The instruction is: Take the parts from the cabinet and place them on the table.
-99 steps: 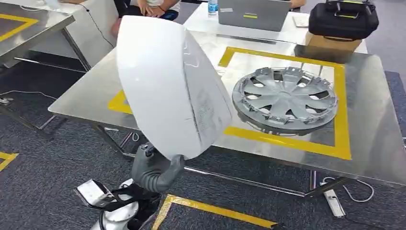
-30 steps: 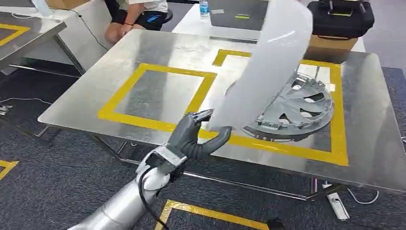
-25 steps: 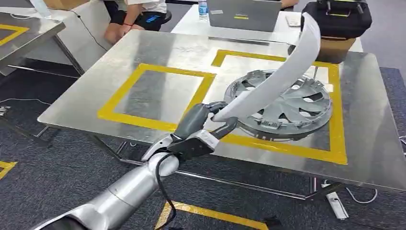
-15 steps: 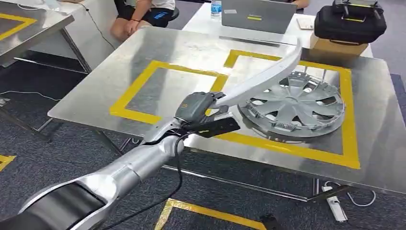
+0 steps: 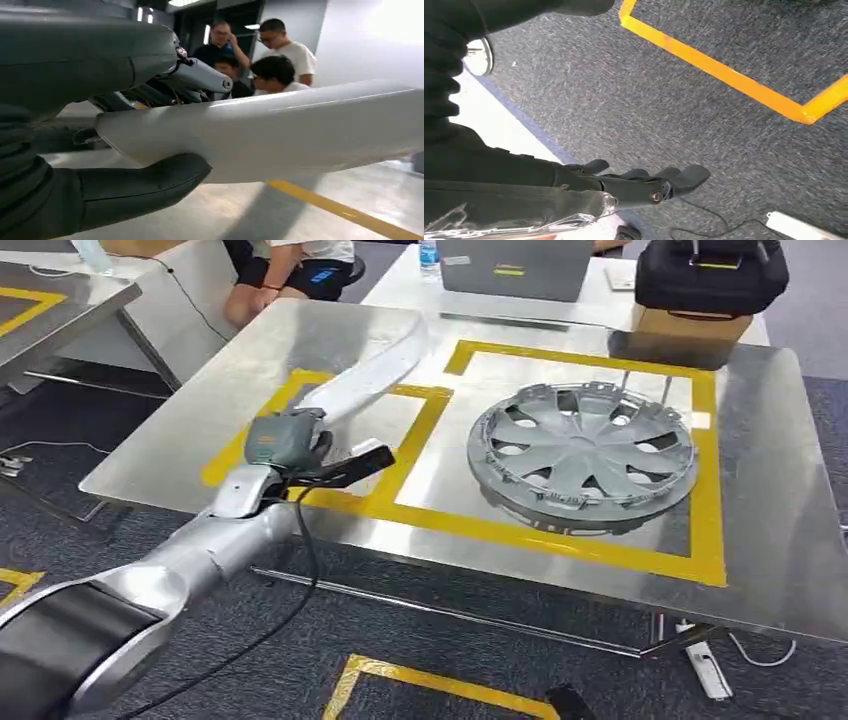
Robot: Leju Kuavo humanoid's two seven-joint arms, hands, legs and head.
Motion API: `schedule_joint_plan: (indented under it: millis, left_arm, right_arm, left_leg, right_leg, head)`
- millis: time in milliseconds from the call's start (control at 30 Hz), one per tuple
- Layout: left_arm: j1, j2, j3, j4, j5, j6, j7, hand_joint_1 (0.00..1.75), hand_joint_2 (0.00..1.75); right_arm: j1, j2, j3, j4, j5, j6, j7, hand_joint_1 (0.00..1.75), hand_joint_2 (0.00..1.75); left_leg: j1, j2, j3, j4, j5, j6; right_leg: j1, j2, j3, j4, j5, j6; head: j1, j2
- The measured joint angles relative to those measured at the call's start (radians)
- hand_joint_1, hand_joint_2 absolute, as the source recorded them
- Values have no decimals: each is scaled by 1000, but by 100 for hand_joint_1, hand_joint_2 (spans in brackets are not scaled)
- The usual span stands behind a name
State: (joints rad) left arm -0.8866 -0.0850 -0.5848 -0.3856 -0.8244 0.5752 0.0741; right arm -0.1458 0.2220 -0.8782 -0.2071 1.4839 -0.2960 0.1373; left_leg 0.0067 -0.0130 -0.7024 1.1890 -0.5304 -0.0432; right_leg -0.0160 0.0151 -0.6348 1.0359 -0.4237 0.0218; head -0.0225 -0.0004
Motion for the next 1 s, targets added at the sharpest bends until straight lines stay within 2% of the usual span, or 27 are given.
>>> schedule_joint_plan:
  millis: [33, 67, 100, 133, 200, 233, 267, 367, 400, 433, 467, 533, 567, 600, 633, 700, 733, 767, 867, 900, 933, 967, 1000]
  left_arm:
    - [1, 11, 2, 6, -4, -9, 7, 175, 175]
    - [5, 26, 4, 16, -10, -28, 11, 175, 175]
    - [11, 36, 6, 23, -15, -52, 12, 175, 175]
    - [15, 44, 8, 27, -19, -82, 6, 175, 175]
    - [17, 56, 11, 36, -27, -137, -13, 175, 175]
    - [17, 59, 11, 39, -30, -152, -20, 175, 175]
    - [17, 59, 11, 40, -38, -170, -23, 175, 175]
    - [37, 59, 9, 48, -56, -236, -24, 175, 175]
    - [39, 58, 8, 51, -63, -247, -24, 175, 175]
    - [37, 56, 8, 51, -71, -254, -24, 175, 175]
    - [36, 53, 8, 52, -77, -266, -24, 175, 175]
    - [43, 53, 8, 55, -88, -285, -27, 175, 175]
    - [46, 53, 7, 56, -90, -287, -31, 175, 175]
    - [48, 52, 7, 56, -91, -292, -39, 175, 175]
    - [48, 52, 7, 56, -92, -296, -45, 175, 175]
    - [46, 52, 7, 56, -103, -298, -54, 175, 175]
    - [45, 52, 7, 56, -113, -303, -55, 0, 175]
    - [44, 51, 7, 56, -122, -303, -57, 0, 175]
    - [47, 50, 7, 57, -134, -300, -74, 0, 175]
    - [47, 48, 7, 56, -137, -296, -85, 0, 175]
    - [46, 48, 7, 56, -137, -291, -94, 0, 175]
    - [44, 47, 8, 56, -136, -281, -105, 0, 175]
    - [43, 42, 11, 56, -136, -262, -120, 0, 175]
  right_arm:
    - [1, 0, 0, 0, 0, 0, 0, 0, 175]
    - [2, -1, 0, 0, 0, 1, 0, 0, 175]
    - [2, -1, 0, 0, 0, 2, -1, 0, 175]
    - [2, -1, 0, 0, 0, 2, -3, 0, 175]
    - [1, -1, 1, 0, 0, 5, -6, 0, 175]
    - [0, -1, 2, 0, 0, 6, -8, 0, 175]
    - [-3, -1, 2, 0, 0, 7, -12, 0, 175]
    - [-7, 0, 3, 0, 0, 10, -21, 0, 175]
    - [-7, -1, 5, 0, 0, 10, -22, 0, 175]
    - [-8, -1, 7, 0, 0, 10, -22, 0, 175]
    - [-11, 0, 8, 0, 0, 10, -22, 0, 175]
    - [-15, -1, 9, 0, 0, 10, -21, 0, 175]
    - [-13, -1, 10, 0, 0, 10, -19, 0, 175]
    - [-10, -1, 10, 0, 1, 10, -16, 0, 175]
    - [-9, -1, 10, 0, 2, 10, -14, 0, 175]
    - [-9, -1, 11, 0, 3, 10, -11, 0, 175]
    - [-9, -1, 12, 0, 3, 10, -12, 0, 0]
    - [-10, -1, 14, 0, 2, 11, -12, 0, 0]
    - [-7, -1, 16, 0, 2, 11, -11, 0, 0]
    - [-7, -1, 16, 0, 1, 11, -10, 0, 0]
    - [-8, -1, 17, 0, 1, 11, -9, 0, 0]
    - [-10, -1, 18, 0, 1, 11, -9, 0, 0]
    - [-11, -1, 18, 0, 1, 11, -10, 0, 0]
  left_leg:
    - [0, 0, -43, 82, -29, -1]
    - [0, 0, -69, 128, -36, -2]
    - [0, 0, -72, 125, -17, -1]
    - [1, 0, -56, 83, 20, 1]
    - [1, 2, 25, -86, 113, 6]
    - [1, 4, 59, -151, 131, 6]
    - [1, 1, 71, -184, 116, 9]
    - [-4, 1, 68, -176, 117, 24]
    - [4, 2, 70, -181, 121, 32]
    - [4, 2, 71, -181, 120, 38]
    - [4, 2, 72, -181, 119, 44]
    - [2, 2, 72, -180, 119, 46]
    - [2, 2, 72, -180, 118, 47]
    - [1, 1, 74, -180, 118, 47]
    - [1, 0, 75, -180, 117, 48]
    - [2, -1, 81, -180, 114, 44]
    - [1, -1, 83, -180, 112, 41]
    - [-7, -3, 80, -174, 109, 35]
    - [-3, -3, 81, -185, 118, 20]
    - [-4, -3, 82, -185, 116, 13]
    - [-3, 0, 77, -174, 102, 8]
    - [-3, 1, 58, -134, 73, 4]
    - [-1, 1, 24, -60, 34, 0]
  right_leg:
    - [0, -1, 0, 0, -1, -1]
    - [0, -1, 1, 0, -1, -1]
    - [0, 0, 2, 0, -1, -1]
    - [0, 0, 3, 1, -2, -2]
    - [0, 0, 9, 1, -5, 3]
    - [4, 0, 8, 1, -7, 8]
    - [10, -1, 4, 10, -11, 13]
    - [7, -1, 9, -5, -5, 27]
    - [7, -1, 6, -3, -10, 33]
    - [7, -5, -6, 22, -31, 38]
    - [7, -6, -30, 80, -65, 42]
    - [6, -7, -111, 249, -134, 45]
    - [6, -7, -139, 303, -147, 46]
    - [6, -7, -147, 310, -137, 45]
    - [7, -7, -130, 272, -104, 43]
    - [6, -8, -50, 106, -16, 38]
    - [6, -10, -11, 30, 10, 35]
    - [8, -9, 12, -3, -6, 33]
    - [13, -4, 2, 2, -2, 18]
    - [8, -5, 5, -5, 3, 10]
    - [4, -4, 8, -8, 5, 6]
    - [4, -5, 9, -9, 5, 1]
    - [4, -5, 9, -9, 5, 0]
  head:
    - [-1, 0]
    - [-1, 0]
    - [-1, 0]
    - [-2, 0]
    - [-2, 0]
    - [-3, 0]
    - [-4, 0]
    - [1, 0]
    - [-2, 0]
    - [5, 0]
    - [14, 0]
    - [14, 0]
    - [14, 0]
    - [14, 0]
    - [14, 0]
    - [14, 0]
    - [14, 0]
    - [15, 0]
    - [10, 0]
    - [11, 0]
    - [9, 0]
    - [2, 0]
    - [0, 0]
